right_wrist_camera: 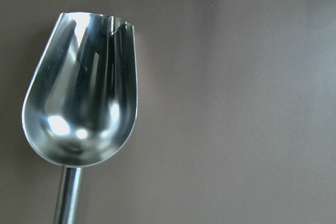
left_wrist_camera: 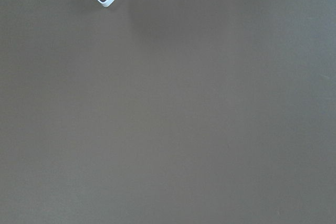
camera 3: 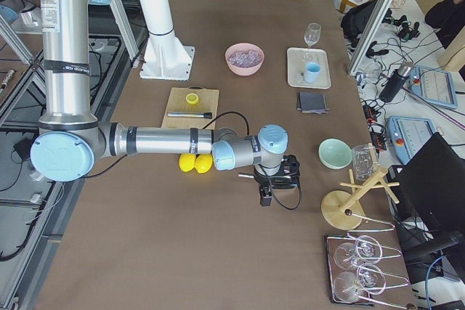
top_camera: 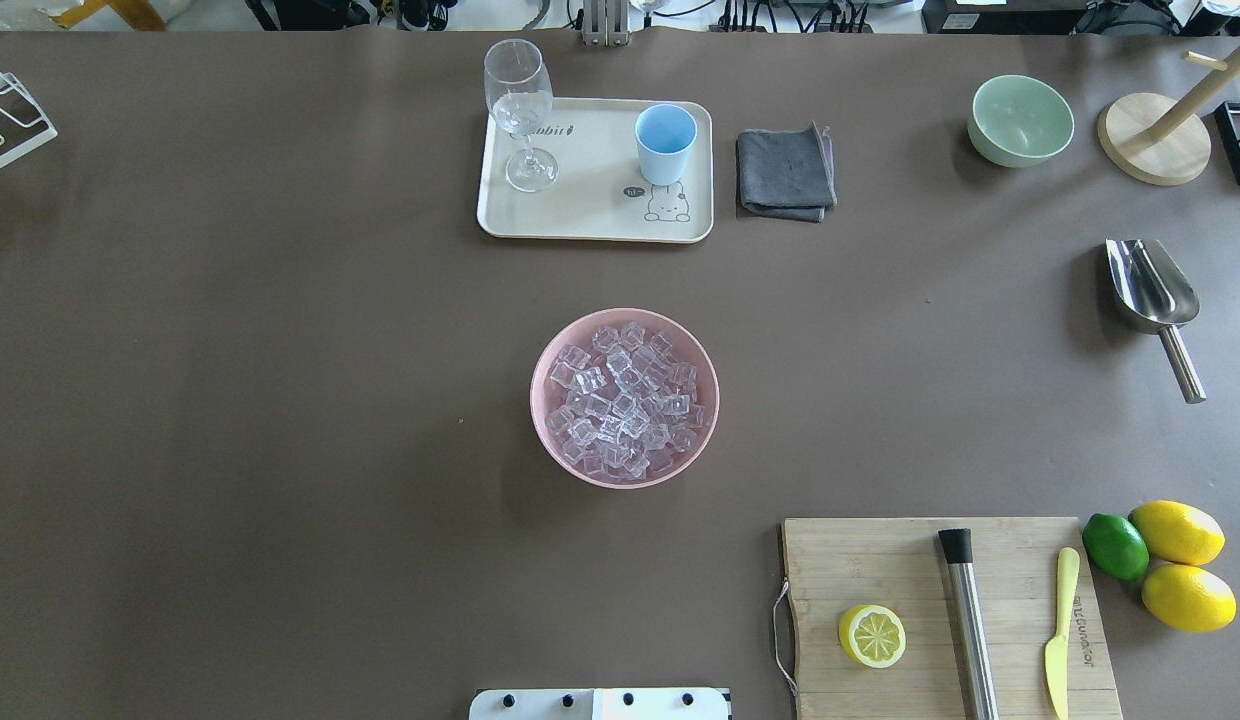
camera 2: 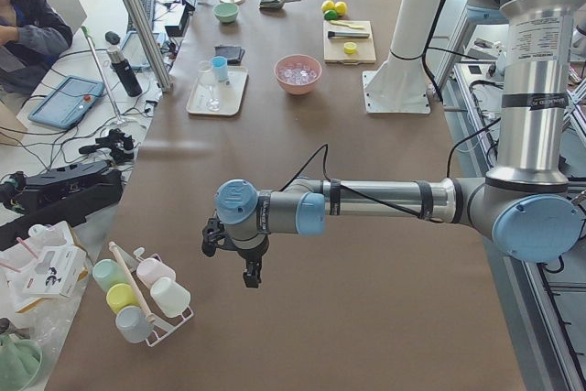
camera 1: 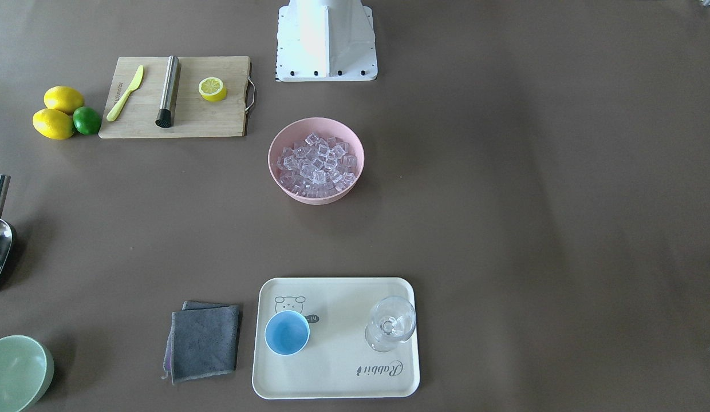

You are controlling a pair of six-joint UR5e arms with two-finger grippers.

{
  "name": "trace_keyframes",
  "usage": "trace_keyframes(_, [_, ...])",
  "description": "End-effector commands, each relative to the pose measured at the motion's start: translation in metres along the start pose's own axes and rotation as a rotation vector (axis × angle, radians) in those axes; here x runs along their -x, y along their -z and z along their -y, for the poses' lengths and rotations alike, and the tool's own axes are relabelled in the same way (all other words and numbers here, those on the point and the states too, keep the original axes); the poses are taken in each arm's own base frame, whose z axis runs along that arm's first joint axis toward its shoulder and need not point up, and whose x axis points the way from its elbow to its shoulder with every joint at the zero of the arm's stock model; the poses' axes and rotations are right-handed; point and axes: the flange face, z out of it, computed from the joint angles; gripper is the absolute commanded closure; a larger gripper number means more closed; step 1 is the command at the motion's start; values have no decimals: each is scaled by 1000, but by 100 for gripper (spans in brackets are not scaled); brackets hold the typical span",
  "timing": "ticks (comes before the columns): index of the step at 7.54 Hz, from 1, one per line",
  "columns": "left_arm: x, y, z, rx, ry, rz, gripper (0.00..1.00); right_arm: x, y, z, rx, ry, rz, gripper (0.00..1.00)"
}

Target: Put ice in cup with scoop

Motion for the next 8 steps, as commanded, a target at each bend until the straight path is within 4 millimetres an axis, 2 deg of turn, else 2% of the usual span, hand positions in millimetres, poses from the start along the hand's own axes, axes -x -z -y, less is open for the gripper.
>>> trace_keyframes(1, [3,1,-1,-2,6,2,2,0,1,1,-2,1,-1,0])
trace_keyframes(3, [9,8,-2,-18,15,0,2,0,0,2,-2,1,-4,0])
trace_keyframes(6, [10,8,-3,-17,19,2,2,2,3,2,-7,5,-5,0])
trace_keyframes(8, [8,10,-1,-21,17,0,2,-7,17,-8,-32,-12,-5,0])
